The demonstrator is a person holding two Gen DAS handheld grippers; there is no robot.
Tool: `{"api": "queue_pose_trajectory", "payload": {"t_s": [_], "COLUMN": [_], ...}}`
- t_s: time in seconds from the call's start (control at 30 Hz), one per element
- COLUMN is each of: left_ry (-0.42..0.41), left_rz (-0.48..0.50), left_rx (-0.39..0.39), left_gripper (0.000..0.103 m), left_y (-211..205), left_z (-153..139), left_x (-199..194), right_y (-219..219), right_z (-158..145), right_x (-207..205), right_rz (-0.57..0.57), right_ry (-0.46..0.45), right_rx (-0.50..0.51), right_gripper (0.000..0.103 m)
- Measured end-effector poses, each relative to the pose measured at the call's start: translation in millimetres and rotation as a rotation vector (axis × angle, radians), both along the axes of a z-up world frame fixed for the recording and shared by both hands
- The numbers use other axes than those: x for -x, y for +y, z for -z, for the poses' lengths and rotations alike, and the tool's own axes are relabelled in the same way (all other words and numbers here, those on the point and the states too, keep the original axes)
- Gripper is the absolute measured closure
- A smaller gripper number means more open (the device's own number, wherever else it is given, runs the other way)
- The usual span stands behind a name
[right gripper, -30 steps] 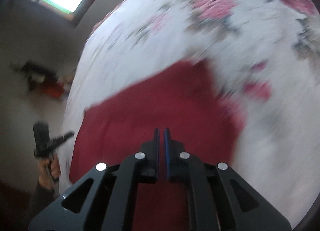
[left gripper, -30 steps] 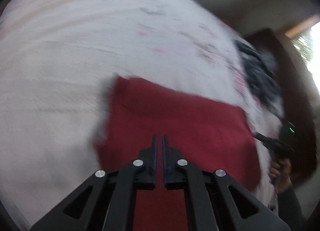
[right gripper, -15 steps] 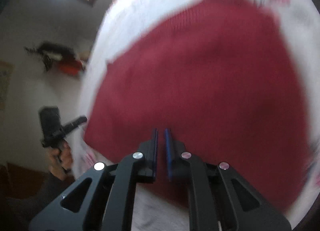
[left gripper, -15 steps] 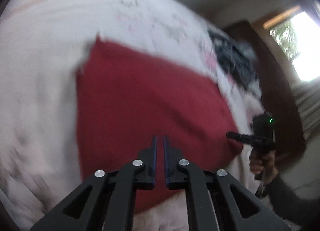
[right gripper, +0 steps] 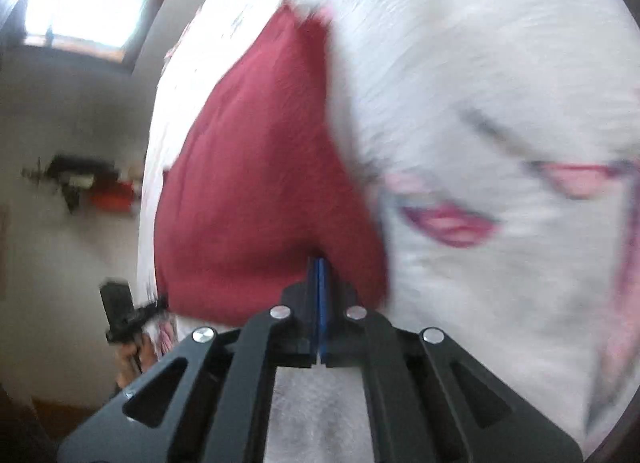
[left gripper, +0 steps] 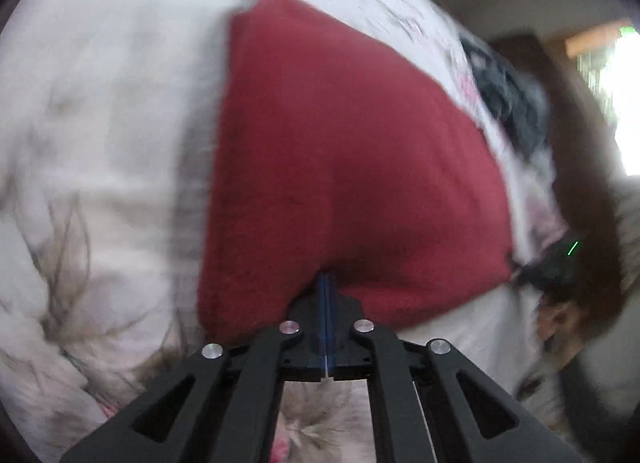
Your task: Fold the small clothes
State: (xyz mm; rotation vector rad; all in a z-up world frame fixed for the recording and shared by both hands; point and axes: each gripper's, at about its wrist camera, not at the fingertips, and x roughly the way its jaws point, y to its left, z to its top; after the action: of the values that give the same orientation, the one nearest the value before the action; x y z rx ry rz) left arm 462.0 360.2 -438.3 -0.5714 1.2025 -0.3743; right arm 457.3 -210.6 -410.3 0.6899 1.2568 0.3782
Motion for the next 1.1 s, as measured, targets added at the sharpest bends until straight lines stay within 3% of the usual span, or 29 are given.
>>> {"api": "queue_pose_trajectory", "payload": {"t_s": [0.03,0.1,0.17,0.27,0.33,0.47,0.53,0.67,0.8,1.1], "left_ry": [-0.005,-0.013,-0.009,-0.046,-0.065,-0.031,-0.020,-0.006,-0.030,-0.114], "left_rz": [-0.024,-0.055,-0.085,-0.128,-0.169,-0.234,-0.249,-0.267,-0.278,-0.340], "left_rx": [0.013,0.033,0.063,0.062,0.109,0.248,0.288,0.325,0.343,0.441], "left_gripper": [0.101,0.090,0.065,0.034,0.031,0.028,0.027,0.026,0.025,0.025], "left_y": [5,11,22,37,51,74,73,79,81,94], "left_z": [-5,-15,-27,-51,-61,-60,-56,-47,-43,-30], "left_x": [2,7,17,36,45,51,47,42,41,47], "right_y": [-1,-2,13,59,100,202,251,326,390,465], "right_z": [-8,-29,-47,-74,-89,-86,-79,-53,-41,-17], "right_x": [1,10,15,34,49,81,98,123,130,128], "right_rz": [0.004,0.008,-0.039,-0.155,-0.245,-0.478,-0.585,-0.741,-0.826,-0.978], "right_ry": [-0.016,-0.042,-0.088,-0.193,-0.265,-0.405,-0.467,-0.564,-0.663,-0.859], "right_rx": [0.012,0.064,0.138,0.303,0.409,0.587,0.648,0.764,0.865,1.086], "right_gripper": [0.099,0.098,0.098,0.080,0.056,0.049,0.036,0.035,0.035,0.035]}}
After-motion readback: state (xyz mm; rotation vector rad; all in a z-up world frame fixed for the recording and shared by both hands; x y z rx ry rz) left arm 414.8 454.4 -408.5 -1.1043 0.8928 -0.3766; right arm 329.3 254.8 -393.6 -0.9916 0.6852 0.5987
